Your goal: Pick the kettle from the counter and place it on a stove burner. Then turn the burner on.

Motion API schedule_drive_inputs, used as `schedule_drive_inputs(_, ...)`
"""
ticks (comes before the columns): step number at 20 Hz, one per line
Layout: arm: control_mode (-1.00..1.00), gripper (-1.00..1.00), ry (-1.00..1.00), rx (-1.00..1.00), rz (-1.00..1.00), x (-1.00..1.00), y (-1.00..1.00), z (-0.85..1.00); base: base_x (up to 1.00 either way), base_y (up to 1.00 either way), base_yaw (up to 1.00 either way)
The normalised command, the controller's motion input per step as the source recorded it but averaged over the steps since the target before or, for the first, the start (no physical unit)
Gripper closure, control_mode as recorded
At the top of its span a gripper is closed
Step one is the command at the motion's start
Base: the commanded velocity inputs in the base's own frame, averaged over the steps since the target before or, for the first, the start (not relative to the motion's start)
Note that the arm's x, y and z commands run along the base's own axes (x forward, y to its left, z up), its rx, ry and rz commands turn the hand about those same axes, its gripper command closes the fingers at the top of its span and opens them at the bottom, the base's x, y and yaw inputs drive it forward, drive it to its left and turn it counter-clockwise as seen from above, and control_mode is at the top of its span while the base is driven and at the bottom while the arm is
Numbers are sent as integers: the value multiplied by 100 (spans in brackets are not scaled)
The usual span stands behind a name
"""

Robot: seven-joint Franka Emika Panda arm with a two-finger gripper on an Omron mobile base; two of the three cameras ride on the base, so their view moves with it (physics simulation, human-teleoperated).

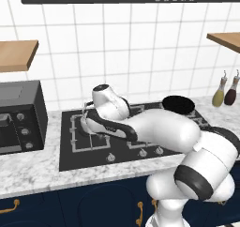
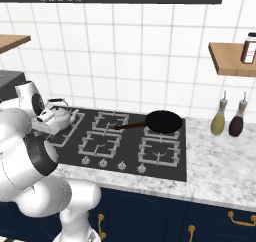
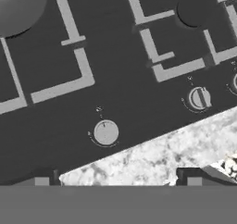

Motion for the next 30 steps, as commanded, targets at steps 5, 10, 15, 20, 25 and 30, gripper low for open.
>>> schedule_drive_inputs(5,-100,-100,22,-7,9,23,28,-48,0,0,0)
schedule_drive_inputs(10,-100,-100,18,0,2,50,10,-40,0,0,0)
schedule_drive_inputs(15,-100,-100,-12,11,1,4,-18,-59,0,0,0)
schedule_drive_inputs(20,-100,-100,-3,3,0,-21,0,-63,0,0,0)
schedule_drive_inputs(25,-100,-100,-4,6,0,-37,-9,-22,0,0,0)
schedule_drive_inputs(30,-100,-100,-18,5,0,-73,-32,1,0,0,0)
